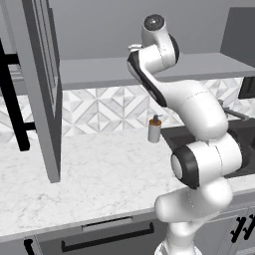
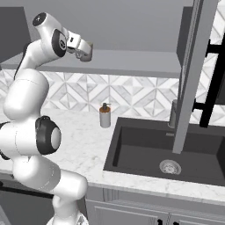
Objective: Gather all objects into one cabinet and sort the glasses and bowls to opposite sides.
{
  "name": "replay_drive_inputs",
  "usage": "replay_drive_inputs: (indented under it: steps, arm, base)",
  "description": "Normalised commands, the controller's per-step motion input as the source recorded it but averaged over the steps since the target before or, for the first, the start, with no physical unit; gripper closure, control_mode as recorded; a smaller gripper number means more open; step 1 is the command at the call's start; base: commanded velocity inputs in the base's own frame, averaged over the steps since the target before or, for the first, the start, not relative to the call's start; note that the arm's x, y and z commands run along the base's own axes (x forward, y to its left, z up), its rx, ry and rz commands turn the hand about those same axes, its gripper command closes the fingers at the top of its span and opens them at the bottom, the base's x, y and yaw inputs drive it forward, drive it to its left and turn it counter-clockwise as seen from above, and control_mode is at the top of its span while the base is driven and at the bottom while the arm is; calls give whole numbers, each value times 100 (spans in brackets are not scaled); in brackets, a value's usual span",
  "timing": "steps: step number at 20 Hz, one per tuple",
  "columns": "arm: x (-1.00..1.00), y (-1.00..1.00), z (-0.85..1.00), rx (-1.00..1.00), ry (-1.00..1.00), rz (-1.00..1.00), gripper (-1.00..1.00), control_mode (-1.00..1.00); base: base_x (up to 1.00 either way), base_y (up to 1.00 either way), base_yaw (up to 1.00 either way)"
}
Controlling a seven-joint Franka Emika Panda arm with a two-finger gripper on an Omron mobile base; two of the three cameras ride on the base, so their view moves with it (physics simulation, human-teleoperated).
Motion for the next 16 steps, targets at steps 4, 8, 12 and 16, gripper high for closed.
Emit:
replay_drive_inputs:
  steps: [4,8,12,16]
  arm:
    - [14,0,-2,0,0,-2,-100,-100]
    - [-28,0,-8,0,-2,0,-100,-100]
    - [-14,0,-2,0,-2,0,-100,-100]
    - [0,0,0,0,-2,-4,-100,-100]
  base:
    - [0,0,0]
    - [0,0,0]
    - [0,0,0]
    - [0,0,0]
